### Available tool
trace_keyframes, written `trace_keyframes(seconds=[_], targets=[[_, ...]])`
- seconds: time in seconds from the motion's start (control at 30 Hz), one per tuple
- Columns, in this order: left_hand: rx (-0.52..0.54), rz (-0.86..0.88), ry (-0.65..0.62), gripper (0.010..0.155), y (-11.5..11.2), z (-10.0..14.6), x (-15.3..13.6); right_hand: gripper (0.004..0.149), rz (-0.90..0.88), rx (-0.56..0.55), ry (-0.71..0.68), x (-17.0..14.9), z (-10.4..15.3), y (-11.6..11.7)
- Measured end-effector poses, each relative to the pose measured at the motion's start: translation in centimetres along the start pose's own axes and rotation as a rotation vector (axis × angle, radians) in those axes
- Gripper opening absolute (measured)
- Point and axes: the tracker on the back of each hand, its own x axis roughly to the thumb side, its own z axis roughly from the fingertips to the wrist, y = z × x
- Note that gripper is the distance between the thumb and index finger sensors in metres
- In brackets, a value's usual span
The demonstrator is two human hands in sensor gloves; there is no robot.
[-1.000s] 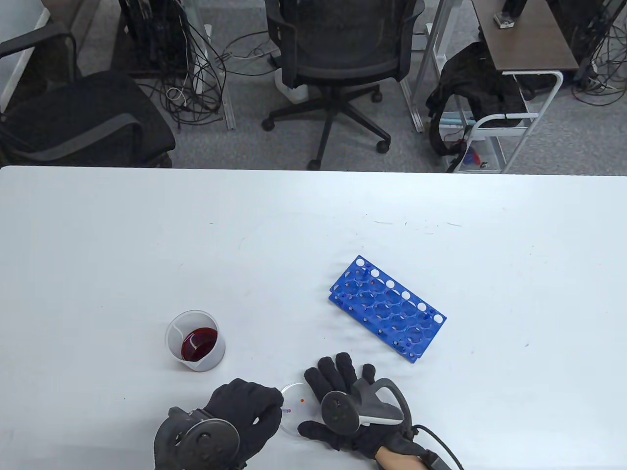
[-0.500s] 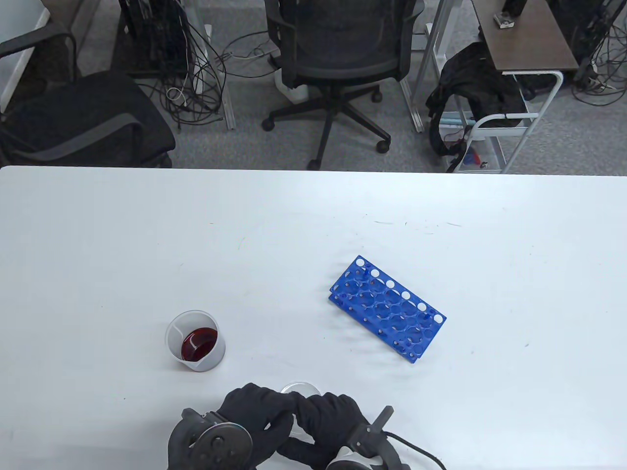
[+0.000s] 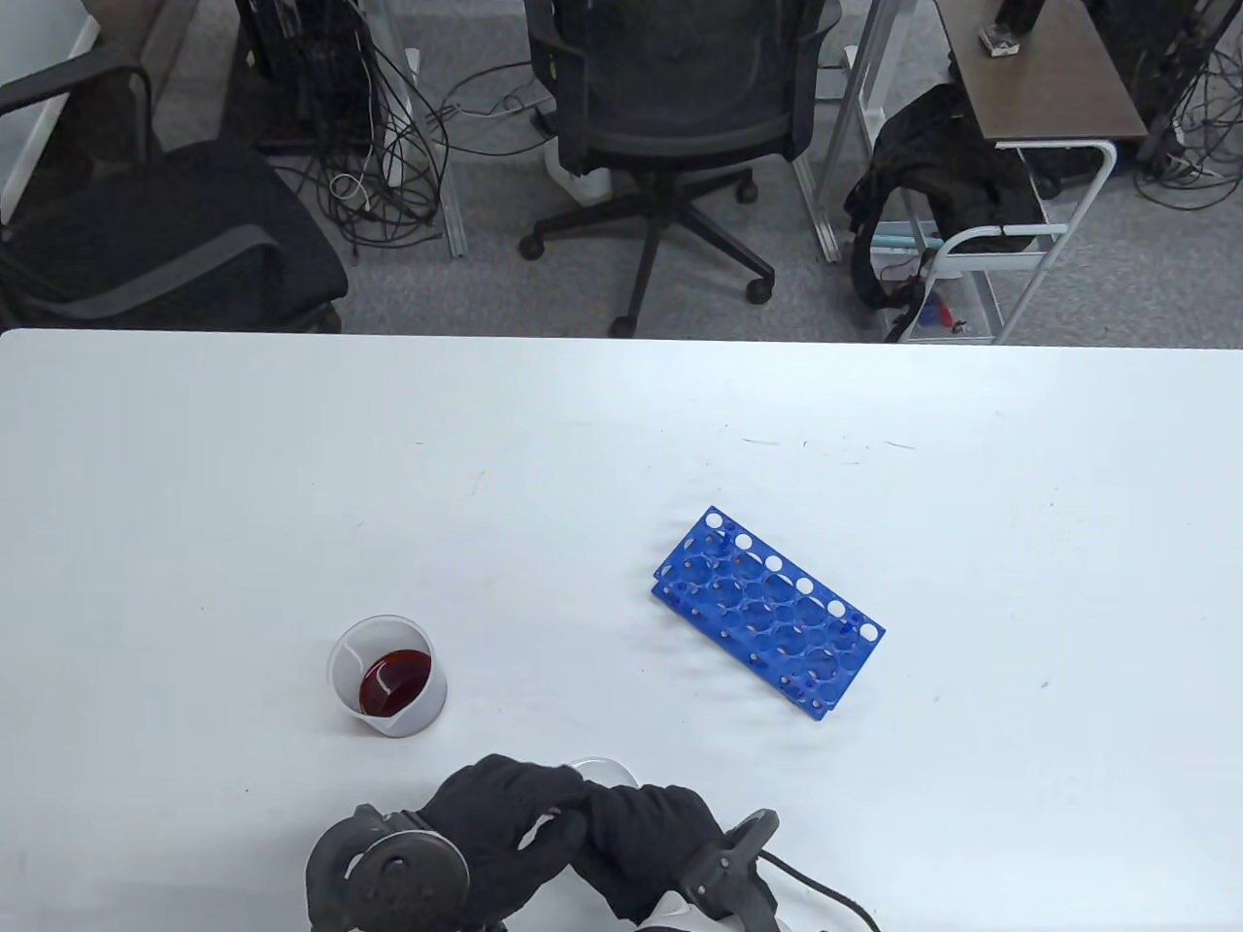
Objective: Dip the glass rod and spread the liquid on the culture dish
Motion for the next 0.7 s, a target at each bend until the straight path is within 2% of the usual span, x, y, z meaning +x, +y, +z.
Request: trace_keyframes(seconds=[0.17, 0.37, 0.5, 0.7], targets=[[0.047, -0.114, 0.065, 0.085, 1.3, 0.4, -1.4, 0.045, -0.007, -0.061, 0.059, -1.5, -0.1, -1.7], [-0.067, -0.328, 0.176, 0.095, 1.4, 0.1, -2.9, 0.043, 0.01, -0.196, 0.148, -4.1, -0.2, -4.9], [-0.195, -0.382, 0.231, 0.098, 0.8, -0.2, -3.7, 0.042, 0.046, -0.292, 0.23, -6.4, 0.1, -7.0], [-0.279, -0.43, 0.288, 0.099, 0.1, -0.5, -4.6, 0.041, 0.154, -0.356, 0.345, -10.0, 0.7, -8.9]])
